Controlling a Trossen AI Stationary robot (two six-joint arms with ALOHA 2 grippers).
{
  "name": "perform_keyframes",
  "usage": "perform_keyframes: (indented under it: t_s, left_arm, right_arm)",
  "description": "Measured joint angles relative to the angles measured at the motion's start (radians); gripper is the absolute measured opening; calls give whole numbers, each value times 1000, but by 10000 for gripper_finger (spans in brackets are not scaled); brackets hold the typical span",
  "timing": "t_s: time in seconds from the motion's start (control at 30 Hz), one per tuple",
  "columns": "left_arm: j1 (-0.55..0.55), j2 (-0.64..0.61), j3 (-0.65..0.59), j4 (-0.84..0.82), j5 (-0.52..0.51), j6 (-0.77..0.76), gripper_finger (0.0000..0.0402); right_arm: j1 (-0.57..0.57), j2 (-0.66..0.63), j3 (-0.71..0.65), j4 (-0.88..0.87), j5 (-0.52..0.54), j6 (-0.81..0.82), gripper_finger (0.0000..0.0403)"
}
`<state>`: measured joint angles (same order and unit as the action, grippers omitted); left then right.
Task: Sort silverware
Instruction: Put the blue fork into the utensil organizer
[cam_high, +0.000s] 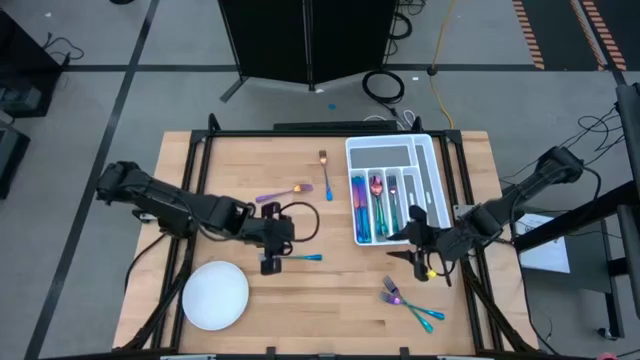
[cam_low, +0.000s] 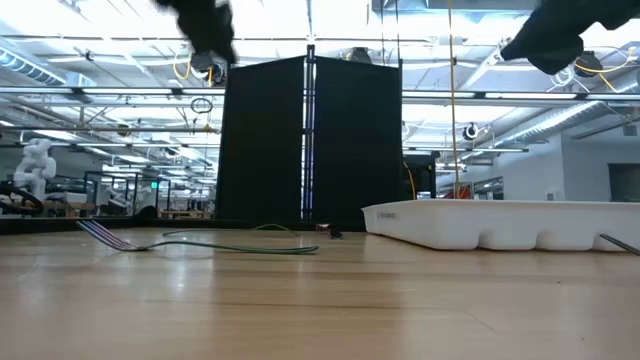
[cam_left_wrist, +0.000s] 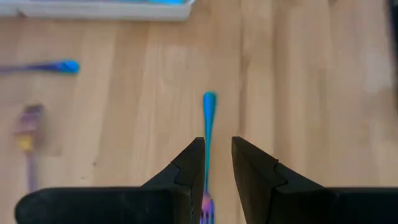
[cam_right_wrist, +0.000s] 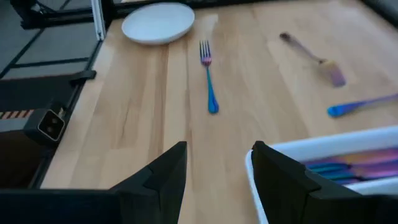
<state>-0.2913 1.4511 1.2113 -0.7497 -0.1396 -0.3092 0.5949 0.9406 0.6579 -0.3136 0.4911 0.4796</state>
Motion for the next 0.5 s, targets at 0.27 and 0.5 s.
perform_keyframes:
  t_s: [0.27,0.5]
  left_arm:
    - [-5,58,-282,239,12,54,82]
    - [-5,196,-281,311,38,120,82]
  right_arm:
    - [3,100,0,2,11,21,167]
    - [-31,119,0,5,10,-44,167]
